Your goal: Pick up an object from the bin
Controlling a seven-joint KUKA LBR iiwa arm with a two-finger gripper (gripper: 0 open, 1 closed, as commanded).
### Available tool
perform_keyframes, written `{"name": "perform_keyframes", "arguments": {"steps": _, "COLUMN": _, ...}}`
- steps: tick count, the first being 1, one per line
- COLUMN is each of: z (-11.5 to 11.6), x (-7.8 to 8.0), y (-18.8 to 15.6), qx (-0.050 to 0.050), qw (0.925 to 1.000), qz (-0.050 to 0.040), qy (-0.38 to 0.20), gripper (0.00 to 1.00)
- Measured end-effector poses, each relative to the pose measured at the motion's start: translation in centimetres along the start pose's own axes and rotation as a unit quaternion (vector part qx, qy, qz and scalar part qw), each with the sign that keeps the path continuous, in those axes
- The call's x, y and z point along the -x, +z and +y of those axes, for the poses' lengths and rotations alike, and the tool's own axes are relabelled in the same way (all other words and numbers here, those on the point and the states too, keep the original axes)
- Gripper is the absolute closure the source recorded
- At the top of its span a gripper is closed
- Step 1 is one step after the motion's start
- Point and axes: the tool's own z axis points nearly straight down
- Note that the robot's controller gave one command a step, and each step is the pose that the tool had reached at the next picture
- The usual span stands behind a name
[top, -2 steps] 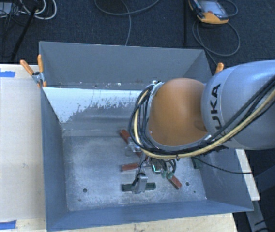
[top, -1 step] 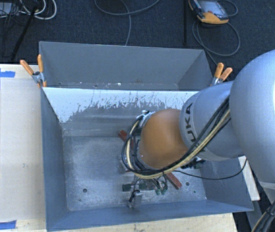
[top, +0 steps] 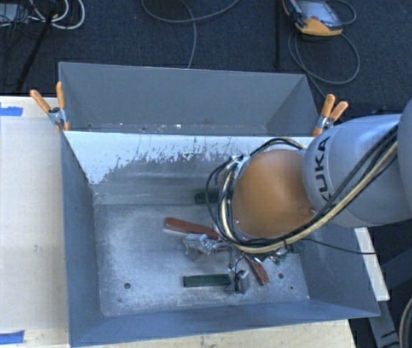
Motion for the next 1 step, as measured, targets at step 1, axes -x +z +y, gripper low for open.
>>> {"name": "perform_keyframes", "arguments": {"steps": 1, "z": 0.05, "x": -0.04, "y": 0.05, "qx": 0.001, "qw": 1.0, "qz": 0.001, "qy": 0.002, "gripper": 1.0}}
